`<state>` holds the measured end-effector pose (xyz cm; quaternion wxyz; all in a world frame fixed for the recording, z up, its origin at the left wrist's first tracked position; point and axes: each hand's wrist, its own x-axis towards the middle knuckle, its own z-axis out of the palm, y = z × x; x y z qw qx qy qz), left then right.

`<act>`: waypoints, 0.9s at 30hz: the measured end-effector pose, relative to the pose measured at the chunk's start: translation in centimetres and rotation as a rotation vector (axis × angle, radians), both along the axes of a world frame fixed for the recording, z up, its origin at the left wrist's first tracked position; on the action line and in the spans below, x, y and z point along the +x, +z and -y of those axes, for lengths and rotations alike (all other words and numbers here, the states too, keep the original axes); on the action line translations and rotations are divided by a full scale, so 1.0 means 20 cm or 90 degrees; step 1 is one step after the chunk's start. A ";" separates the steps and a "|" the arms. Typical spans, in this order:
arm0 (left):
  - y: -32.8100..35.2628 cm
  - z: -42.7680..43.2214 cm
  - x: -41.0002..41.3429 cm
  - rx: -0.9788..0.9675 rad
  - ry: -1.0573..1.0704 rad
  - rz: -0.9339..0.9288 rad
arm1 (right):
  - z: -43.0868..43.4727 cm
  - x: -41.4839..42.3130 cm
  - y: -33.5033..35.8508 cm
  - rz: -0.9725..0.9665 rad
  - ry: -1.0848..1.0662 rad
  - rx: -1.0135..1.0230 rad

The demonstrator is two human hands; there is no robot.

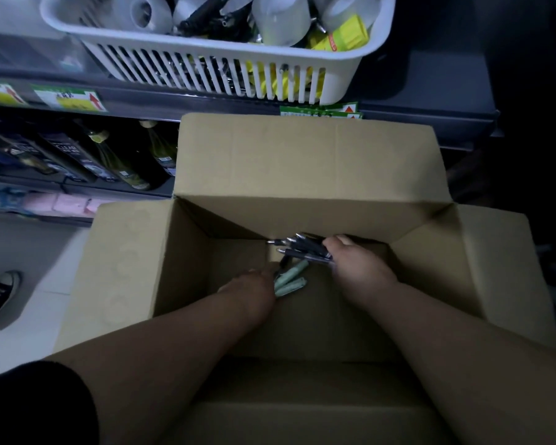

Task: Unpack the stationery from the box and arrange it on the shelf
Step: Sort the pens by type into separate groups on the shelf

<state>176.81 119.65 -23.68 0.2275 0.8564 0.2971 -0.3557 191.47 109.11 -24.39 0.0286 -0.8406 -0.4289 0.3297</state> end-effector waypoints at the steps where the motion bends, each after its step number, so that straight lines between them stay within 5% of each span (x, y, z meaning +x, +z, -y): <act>1: 0.01 0.00 0.00 -0.010 0.012 -0.016 | -0.01 -0.01 -0.01 0.003 -0.010 -0.009; 13: 0.07 0.01 0.00 -0.060 0.098 0.020 | 0.01 0.00 0.03 0.025 -0.038 -0.067; 27: 0.47 0.19 -0.07 -0.120 0.209 0.198 | 0.29 -0.06 0.50 -0.272 -0.335 0.116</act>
